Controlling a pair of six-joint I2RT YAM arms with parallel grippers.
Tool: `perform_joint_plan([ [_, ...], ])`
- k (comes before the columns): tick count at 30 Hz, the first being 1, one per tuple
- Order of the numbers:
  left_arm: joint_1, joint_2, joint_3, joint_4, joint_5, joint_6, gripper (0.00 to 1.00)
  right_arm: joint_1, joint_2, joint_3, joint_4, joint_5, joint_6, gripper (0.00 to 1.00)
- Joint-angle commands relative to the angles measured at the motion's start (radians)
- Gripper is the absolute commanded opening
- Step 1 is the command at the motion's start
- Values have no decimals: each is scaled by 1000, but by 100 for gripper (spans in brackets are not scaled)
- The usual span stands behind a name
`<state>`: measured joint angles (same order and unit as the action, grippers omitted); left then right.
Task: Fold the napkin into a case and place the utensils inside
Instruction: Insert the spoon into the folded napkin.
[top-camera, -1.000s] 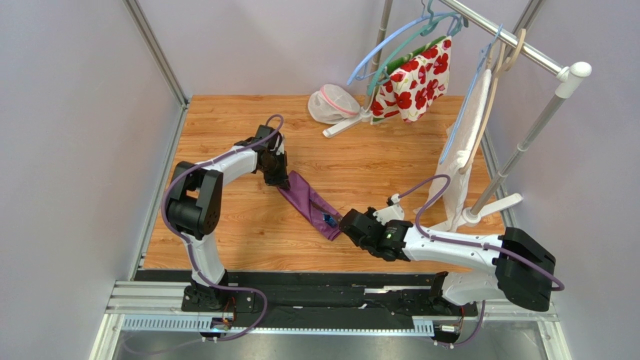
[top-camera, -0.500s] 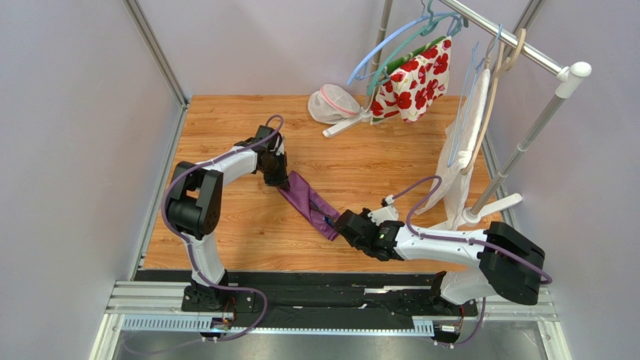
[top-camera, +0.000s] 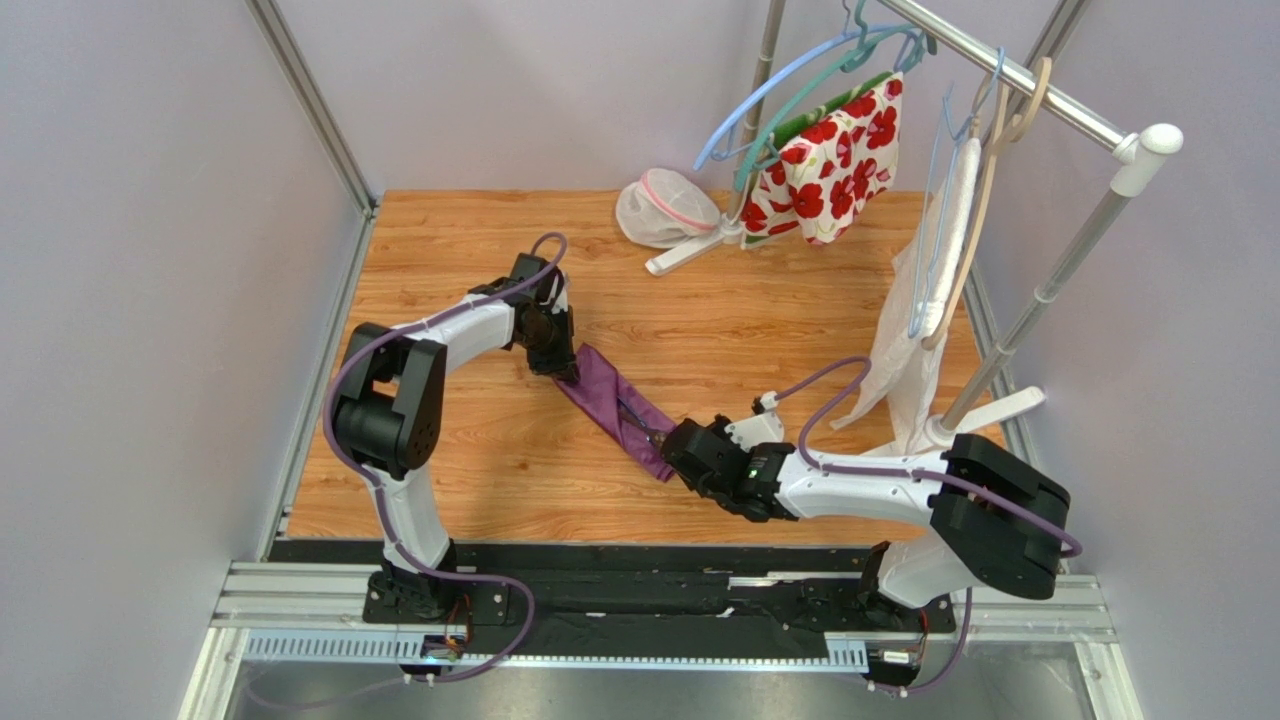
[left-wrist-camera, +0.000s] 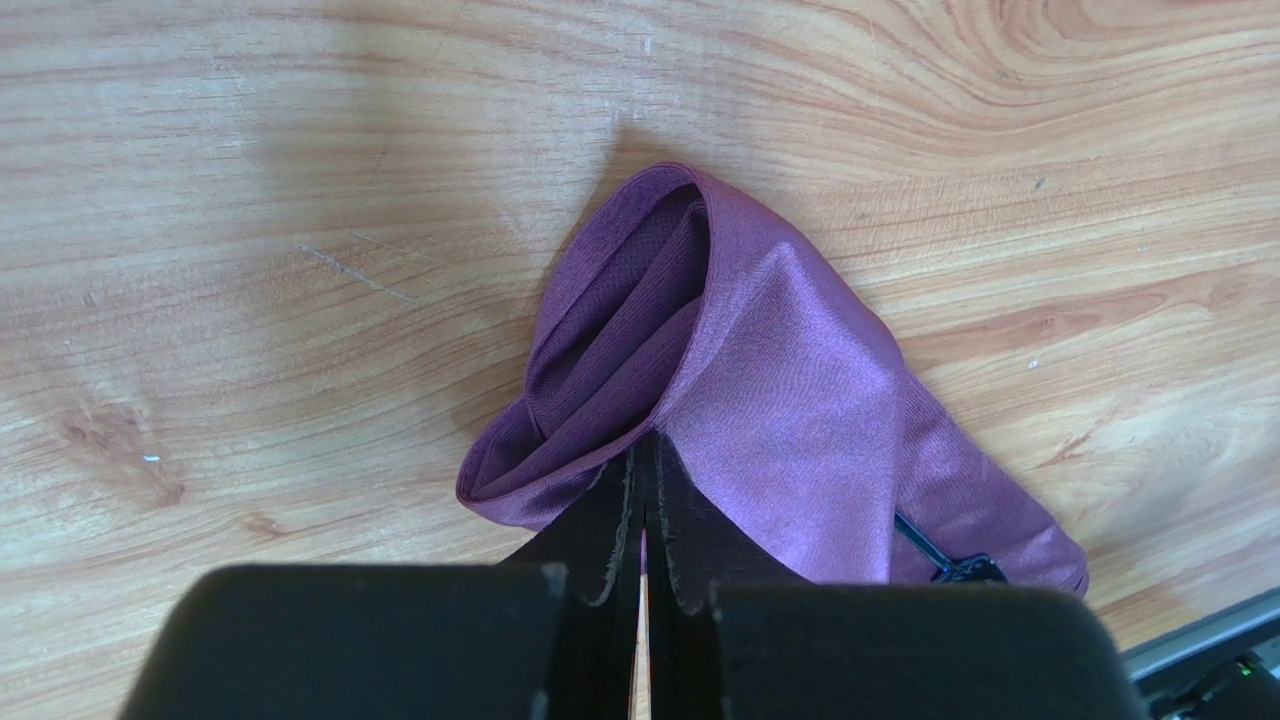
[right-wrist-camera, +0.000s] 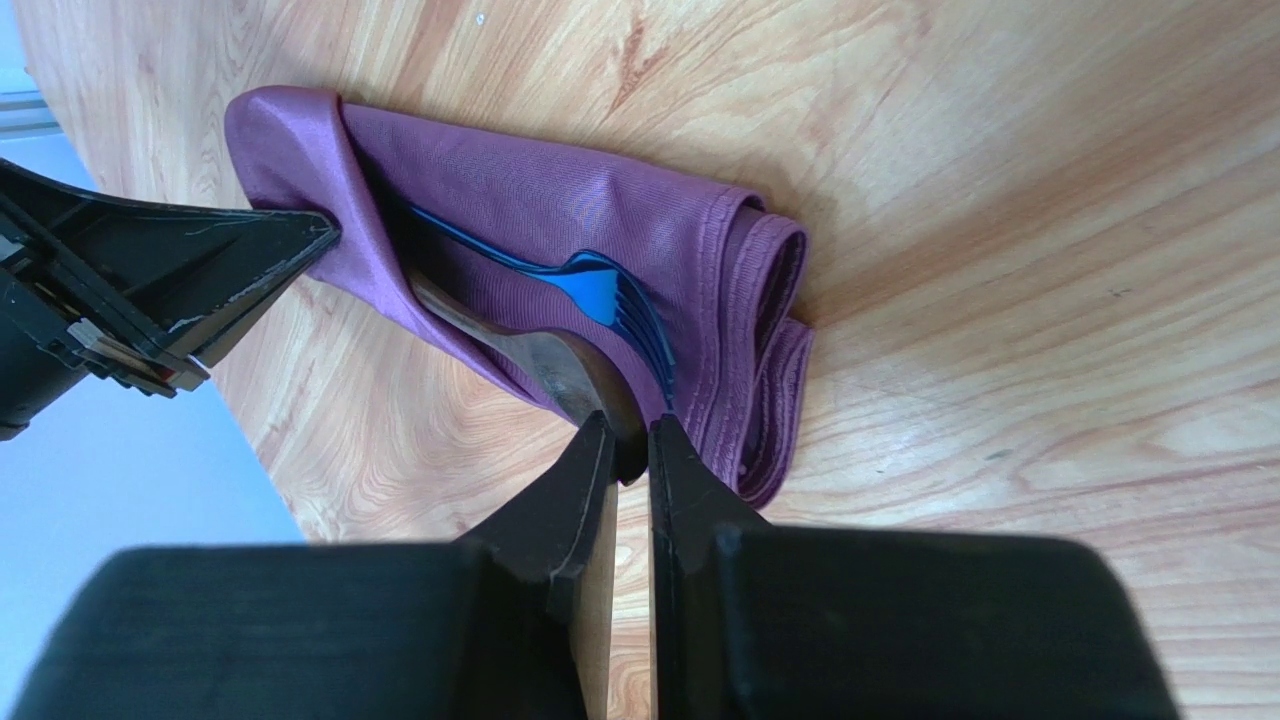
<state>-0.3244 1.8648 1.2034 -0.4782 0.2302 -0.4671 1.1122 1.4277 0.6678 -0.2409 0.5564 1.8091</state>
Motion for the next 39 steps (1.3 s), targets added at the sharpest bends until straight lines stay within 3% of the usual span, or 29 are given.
perform_joint_plan([
  [1, 1, 4, -7, 0, 12, -1, 0, 1, 22, 6, 69, 40, 33, 0],
  [24, -5, -6, -18, 10, 28, 1, 0, 1, 171, 87, 135, -44, 82, 3],
  [27, -5, -6, -19, 10, 29, 2, 0, 0, 181, 85, 150, -52, 87, 7],
  [30, -7, -7, -21, 10, 24, 4, 0, 1, 180, 85, 153, -59, 82, 17],
  [31, -7, -4, -21, 12, 26, 4, 0, 1, 178, 84, 153, -64, 81, 25],
  [34, -7, -3, -21, 15, 29, 1, 0, 1, 168, 75, 150, -78, 70, 34],
  [39, -8, -6, -19, 15, 32, -1, 0, 1, 142, 56, 144, -107, 42, 43],
])
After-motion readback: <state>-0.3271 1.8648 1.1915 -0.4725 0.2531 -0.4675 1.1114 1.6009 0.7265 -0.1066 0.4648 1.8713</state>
